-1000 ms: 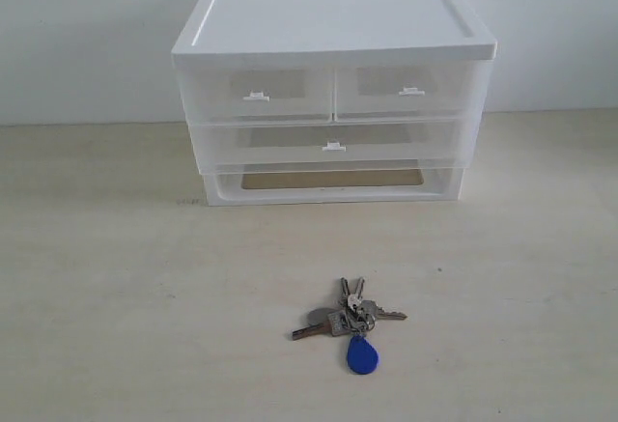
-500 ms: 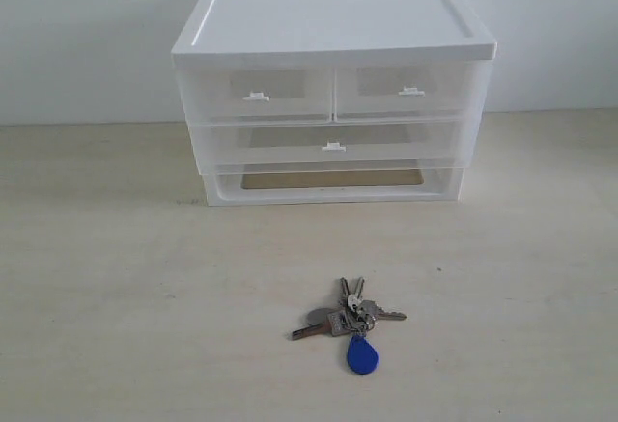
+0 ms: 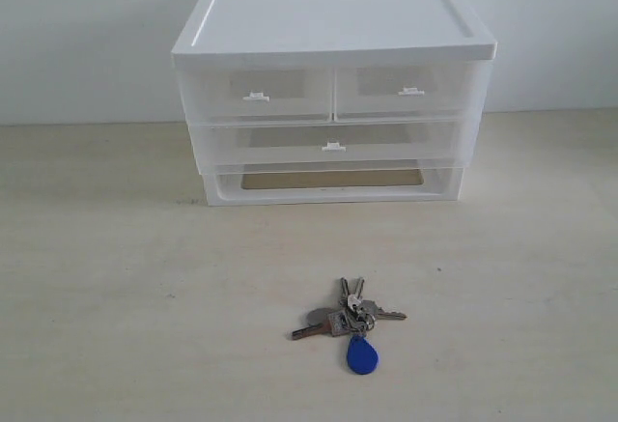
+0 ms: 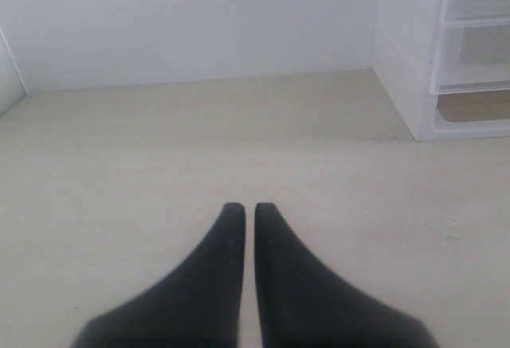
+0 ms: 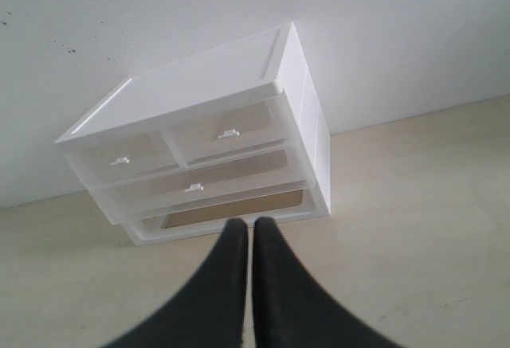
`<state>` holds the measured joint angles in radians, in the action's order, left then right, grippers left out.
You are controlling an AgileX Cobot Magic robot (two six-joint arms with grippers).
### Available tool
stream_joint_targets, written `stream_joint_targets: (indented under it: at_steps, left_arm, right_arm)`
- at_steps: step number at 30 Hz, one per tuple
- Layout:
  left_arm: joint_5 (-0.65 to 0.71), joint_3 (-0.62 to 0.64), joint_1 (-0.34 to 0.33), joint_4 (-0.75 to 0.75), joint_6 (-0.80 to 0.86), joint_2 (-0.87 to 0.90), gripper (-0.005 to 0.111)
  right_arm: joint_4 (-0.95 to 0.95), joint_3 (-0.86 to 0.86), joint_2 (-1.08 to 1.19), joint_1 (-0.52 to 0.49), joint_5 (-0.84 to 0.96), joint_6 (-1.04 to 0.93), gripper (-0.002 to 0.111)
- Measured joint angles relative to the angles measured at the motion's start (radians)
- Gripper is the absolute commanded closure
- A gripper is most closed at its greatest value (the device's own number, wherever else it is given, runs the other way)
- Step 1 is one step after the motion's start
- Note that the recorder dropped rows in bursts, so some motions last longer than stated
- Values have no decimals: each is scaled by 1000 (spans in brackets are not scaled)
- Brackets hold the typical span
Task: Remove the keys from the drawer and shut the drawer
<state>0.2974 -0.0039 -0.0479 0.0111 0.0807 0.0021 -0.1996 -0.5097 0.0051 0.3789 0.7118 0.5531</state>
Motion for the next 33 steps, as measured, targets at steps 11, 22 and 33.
stream_joint_targets:
  at_steps: [11, 22, 33]
  left_arm:
    - [0, 0, 0, 0, 0, 0, 102]
    - [1, 0, 0, 0, 0, 0, 102]
    - [1, 0, 0, 0, 0, 0, 102]
  right_arm:
    - [-49, 64, 0, -101, -327, -267, 108]
    - [160, 457, 0, -341, -1019, -586, 108]
    - [193, 509, 0, -347, -408, -716, 108]
